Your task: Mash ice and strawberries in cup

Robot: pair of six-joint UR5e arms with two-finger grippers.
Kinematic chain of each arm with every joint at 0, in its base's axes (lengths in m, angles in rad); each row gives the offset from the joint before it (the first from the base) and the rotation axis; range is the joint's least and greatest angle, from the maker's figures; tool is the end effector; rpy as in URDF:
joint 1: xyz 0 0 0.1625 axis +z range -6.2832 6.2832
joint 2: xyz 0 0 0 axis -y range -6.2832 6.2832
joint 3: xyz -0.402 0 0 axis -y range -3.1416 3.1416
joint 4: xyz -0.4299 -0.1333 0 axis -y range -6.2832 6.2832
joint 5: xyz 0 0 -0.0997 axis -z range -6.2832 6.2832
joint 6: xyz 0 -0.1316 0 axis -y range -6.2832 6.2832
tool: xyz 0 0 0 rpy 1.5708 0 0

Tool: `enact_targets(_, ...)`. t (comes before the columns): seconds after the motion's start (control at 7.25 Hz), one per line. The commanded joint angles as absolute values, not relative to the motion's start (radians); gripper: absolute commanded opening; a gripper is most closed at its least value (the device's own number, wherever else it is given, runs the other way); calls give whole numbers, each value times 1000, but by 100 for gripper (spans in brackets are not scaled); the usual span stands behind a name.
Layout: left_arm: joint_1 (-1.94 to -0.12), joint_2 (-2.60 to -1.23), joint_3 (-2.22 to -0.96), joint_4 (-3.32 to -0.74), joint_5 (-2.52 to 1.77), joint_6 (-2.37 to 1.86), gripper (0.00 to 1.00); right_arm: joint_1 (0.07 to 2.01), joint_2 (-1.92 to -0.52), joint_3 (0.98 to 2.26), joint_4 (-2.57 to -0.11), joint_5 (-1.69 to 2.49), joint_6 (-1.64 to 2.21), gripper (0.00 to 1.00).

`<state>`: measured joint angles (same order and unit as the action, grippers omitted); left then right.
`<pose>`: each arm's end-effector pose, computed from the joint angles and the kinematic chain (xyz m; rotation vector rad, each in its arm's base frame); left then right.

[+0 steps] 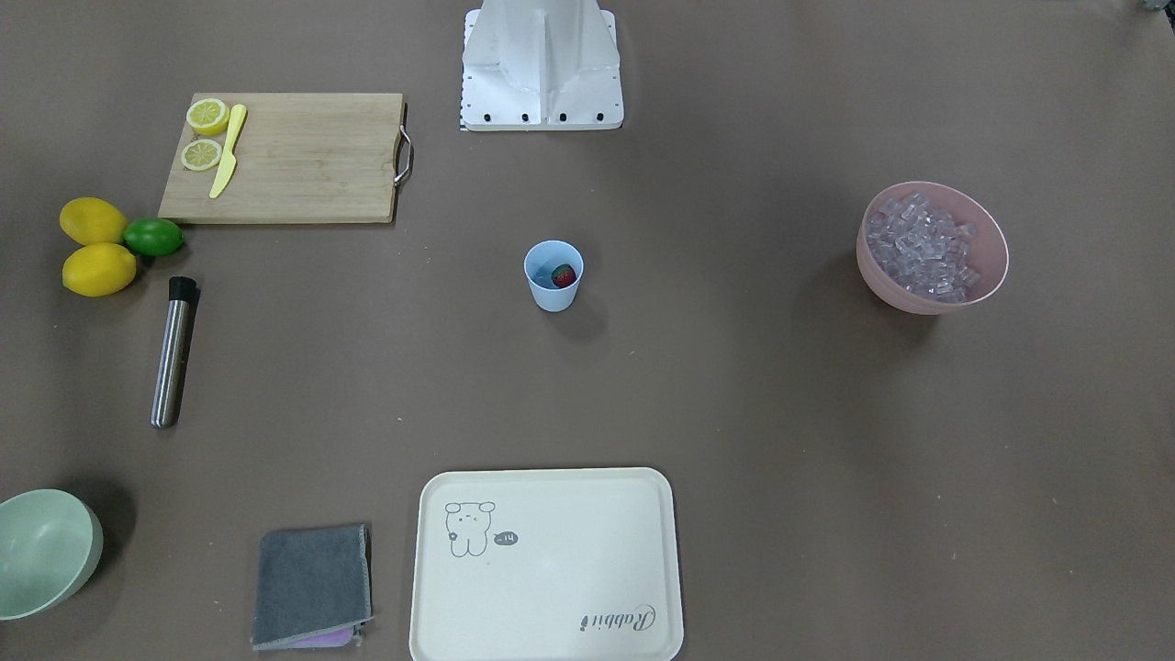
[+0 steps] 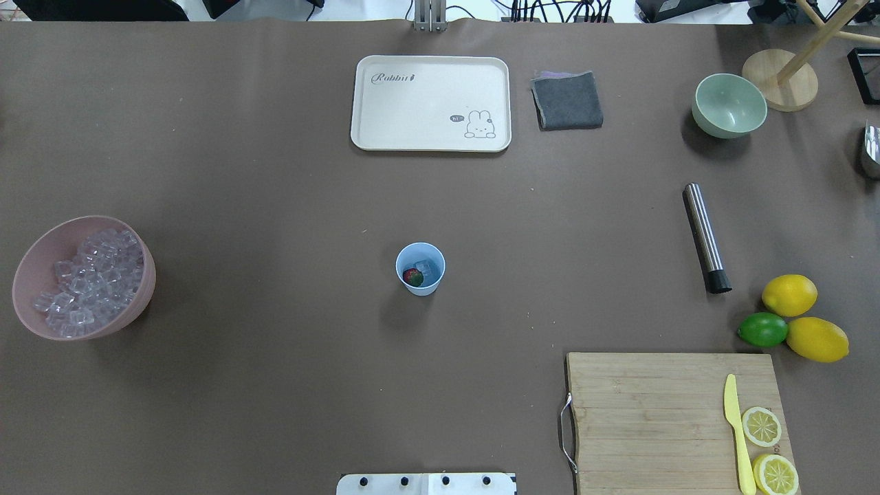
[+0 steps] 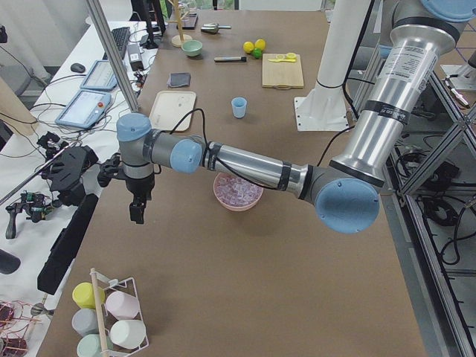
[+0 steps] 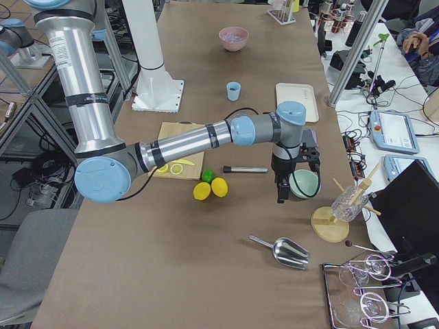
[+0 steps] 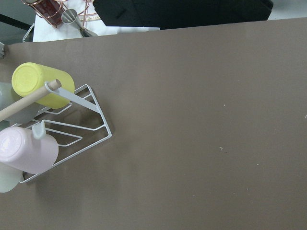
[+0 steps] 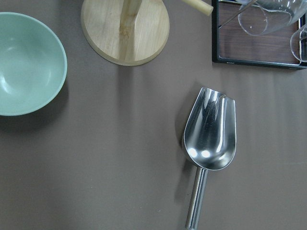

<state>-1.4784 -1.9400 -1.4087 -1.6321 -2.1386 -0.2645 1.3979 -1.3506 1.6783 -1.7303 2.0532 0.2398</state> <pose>0.0015 -0.6942 0.5295 0.1568 0.6018 -0.0903 -0.0342 -0.6159 0.5147 0.0628 -0.5048 0.0249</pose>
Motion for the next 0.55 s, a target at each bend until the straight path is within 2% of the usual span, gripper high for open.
enact_targets(0.0, -1480, -1941, -1356, -1686, -2140, -276, 98, 1397, -1351, 1681, -1730, 2049, 239, 100)
enact_targets(0.41, -1489, -1944, -1374, -1674, -2149, -291, 98, 1399, -1348, 1658, -1730, 2049, 241, 100)
